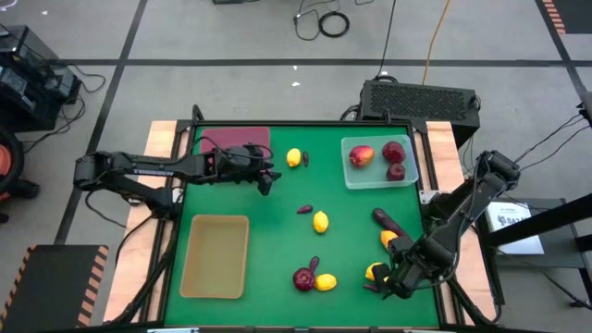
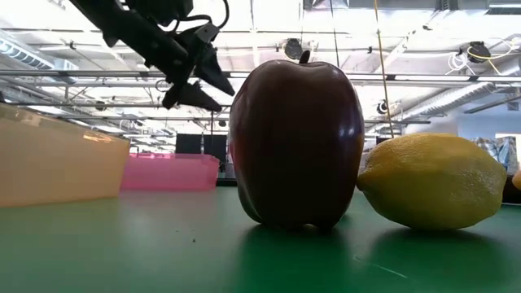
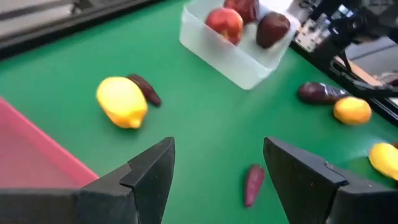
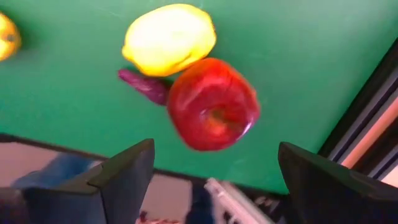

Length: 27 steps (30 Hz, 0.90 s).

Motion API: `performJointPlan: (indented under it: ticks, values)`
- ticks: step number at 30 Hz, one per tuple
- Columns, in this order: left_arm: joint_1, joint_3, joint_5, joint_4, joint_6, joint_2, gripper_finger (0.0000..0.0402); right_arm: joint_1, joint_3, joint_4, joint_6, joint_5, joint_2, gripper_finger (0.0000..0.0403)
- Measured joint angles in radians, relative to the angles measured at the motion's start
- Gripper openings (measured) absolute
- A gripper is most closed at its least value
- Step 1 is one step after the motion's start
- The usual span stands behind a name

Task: Sort produce into baskets
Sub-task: Put the apple into the transparent bin

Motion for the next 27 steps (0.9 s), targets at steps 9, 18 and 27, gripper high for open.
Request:
performJointPlan:
  ticks: [9, 18, 27]
  values:
    - [0.0, 0.0, 0.014, 0.011, 0.0, 0.032, 0.0254, -0.003, 0.0, -0.013, -0.24, 0.003, 0.077, 0.0331]
    - [0.0, 0.0, 0.016, 0.011, 0.0, 0.032, 0.0254, -0.007, 0.0, 0.012, -0.342, 0.028, 0.078, 0.0331]
    - [0.0, 0.0, 0.016, 0.01, 0.0, 0.032, 0.0254, -0.008, -0.084, 0.142, -0.322, 0.023, 0.08, 0.0331]
